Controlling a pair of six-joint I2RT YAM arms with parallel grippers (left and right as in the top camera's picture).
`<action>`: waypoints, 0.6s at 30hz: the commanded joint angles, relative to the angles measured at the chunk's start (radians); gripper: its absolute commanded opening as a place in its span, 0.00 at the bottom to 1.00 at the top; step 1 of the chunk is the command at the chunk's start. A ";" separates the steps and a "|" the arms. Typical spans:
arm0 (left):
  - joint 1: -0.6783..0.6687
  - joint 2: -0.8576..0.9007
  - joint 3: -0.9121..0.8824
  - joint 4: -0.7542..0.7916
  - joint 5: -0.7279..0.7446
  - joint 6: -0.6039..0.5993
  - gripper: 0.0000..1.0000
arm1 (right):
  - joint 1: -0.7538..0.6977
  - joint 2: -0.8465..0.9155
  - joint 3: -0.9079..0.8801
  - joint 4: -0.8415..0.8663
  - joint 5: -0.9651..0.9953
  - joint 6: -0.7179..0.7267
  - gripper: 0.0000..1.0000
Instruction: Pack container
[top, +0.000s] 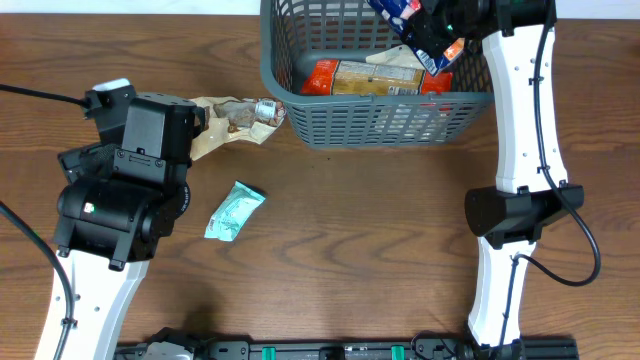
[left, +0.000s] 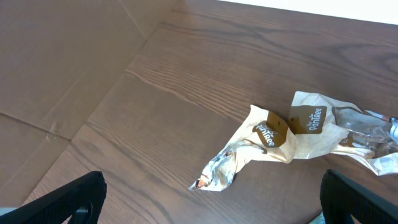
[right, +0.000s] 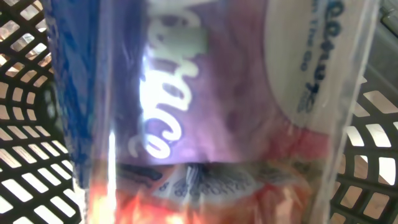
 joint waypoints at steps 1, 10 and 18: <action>0.005 0.000 0.019 -0.006 -0.019 0.010 0.99 | 0.000 -0.004 0.006 0.010 -0.013 0.013 0.27; 0.005 0.000 0.019 -0.006 -0.019 0.010 0.99 | 0.002 0.021 0.005 0.001 -0.014 0.058 0.25; 0.005 0.000 0.019 -0.006 -0.020 0.009 0.99 | 0.002 0.048 0.004 -0.006 -0.016 0.058 0.26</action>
